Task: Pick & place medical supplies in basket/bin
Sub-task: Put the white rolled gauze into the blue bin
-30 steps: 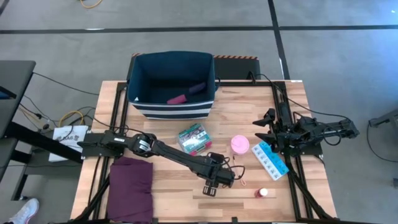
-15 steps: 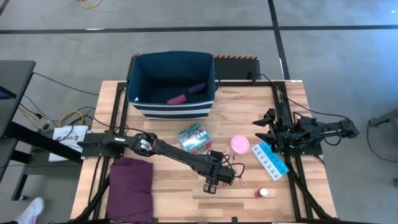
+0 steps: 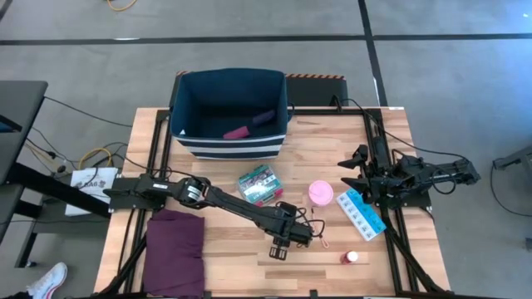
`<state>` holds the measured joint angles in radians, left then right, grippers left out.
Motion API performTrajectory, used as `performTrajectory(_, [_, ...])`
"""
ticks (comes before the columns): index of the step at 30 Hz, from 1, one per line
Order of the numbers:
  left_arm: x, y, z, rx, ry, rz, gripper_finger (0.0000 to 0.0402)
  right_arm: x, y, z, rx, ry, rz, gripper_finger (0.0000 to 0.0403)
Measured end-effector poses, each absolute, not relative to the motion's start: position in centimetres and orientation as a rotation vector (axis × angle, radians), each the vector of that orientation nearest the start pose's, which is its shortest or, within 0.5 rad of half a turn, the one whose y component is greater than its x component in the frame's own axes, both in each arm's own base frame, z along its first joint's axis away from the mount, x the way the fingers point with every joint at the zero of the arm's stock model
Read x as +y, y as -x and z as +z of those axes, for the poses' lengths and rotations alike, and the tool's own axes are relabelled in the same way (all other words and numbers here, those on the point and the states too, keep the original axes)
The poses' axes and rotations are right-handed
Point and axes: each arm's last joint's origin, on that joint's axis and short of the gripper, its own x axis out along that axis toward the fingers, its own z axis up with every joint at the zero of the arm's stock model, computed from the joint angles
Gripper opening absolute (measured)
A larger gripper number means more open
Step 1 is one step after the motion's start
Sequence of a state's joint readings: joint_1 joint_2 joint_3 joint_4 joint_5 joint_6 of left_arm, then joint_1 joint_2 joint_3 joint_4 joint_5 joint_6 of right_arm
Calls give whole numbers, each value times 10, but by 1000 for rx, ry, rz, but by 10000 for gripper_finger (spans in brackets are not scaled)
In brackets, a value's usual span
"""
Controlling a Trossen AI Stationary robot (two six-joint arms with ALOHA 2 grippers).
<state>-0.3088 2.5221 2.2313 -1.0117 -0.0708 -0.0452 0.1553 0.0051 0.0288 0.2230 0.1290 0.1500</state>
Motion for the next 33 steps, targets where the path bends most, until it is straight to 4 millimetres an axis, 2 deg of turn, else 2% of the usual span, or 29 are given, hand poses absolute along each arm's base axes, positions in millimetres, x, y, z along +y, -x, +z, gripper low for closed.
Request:
performTrajectory(5, [-150, -491, 172, 1284, -186, -189, 29, 11, -93, 194, -241, -184, 44, 260])
performTrajectory(9, [-142, -487, 202, 1252, -164, -221, 26, 11, -93, 194, -240, -184, 44, 260])
performTrajectory(13, [-126, -472, 261, 1168, -177, -144, 48, 11, -93, 194, -237, -183, 44, 260])
performTrajectory(20, [-82, -423, 366, 938, -344, 288, 51, 11, -93, 194, -237, -182, 43, 260])
performTrajectory(23, [-57, -399, 404, 831, -350, 489, 46, 11, -93, 194, -236, -182, 43, 260])
performTrajectory(26, [-19, -382, 426, 755, -179, 680, 46, 11, -93, 194, -236, -182, 42, 260])
performTrajectory(30, [42, -365, 433, 782, -13, 829, 46, 11, -93, 194, -236, -182, 41, 260])
performTrajectory(33, [88, -360, 425, 841, 63, 896, 46, 11, -93, 194, -236, -182, 41, 260])
